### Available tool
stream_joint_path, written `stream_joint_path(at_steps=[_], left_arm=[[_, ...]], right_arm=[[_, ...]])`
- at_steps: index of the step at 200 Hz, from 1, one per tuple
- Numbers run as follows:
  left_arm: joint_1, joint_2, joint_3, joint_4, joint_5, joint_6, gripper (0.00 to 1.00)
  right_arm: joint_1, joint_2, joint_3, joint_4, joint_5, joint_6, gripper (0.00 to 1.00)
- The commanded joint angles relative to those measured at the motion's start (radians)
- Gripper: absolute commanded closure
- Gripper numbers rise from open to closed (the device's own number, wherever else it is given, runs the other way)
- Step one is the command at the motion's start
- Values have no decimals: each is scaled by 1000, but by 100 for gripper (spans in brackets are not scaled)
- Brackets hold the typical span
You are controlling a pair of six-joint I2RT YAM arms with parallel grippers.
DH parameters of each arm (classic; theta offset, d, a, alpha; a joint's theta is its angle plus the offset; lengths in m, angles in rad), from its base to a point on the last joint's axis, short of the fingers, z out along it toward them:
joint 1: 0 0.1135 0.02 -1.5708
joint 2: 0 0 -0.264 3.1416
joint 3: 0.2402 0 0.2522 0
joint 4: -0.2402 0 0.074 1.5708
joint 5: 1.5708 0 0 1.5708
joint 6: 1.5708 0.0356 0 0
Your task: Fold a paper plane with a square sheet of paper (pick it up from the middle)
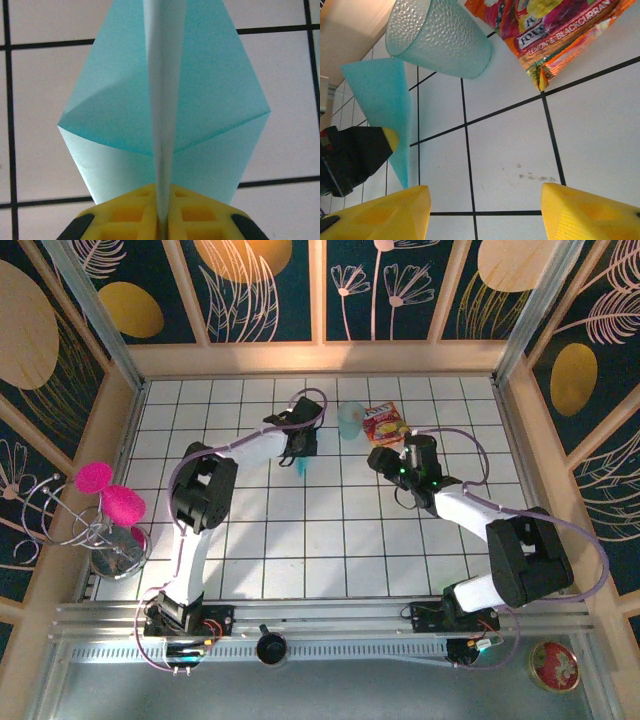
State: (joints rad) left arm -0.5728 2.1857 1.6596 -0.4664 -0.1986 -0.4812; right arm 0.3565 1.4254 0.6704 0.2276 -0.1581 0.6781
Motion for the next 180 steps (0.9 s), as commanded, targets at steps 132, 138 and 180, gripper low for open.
stream_joint_path(at_steps=[132,138,180], left_arm=[[14,123,93,-87,-21,-3,58],[14,126,91,-87,-21,-6,58],[16,141,63,-67,-14,-34,52]], right_arm=[[-34,-24,-46,6,-26,-8,40],[-34,-23,-46,6,-26,-9,39],[-35,-34,-55,10,-23,-8,38]])
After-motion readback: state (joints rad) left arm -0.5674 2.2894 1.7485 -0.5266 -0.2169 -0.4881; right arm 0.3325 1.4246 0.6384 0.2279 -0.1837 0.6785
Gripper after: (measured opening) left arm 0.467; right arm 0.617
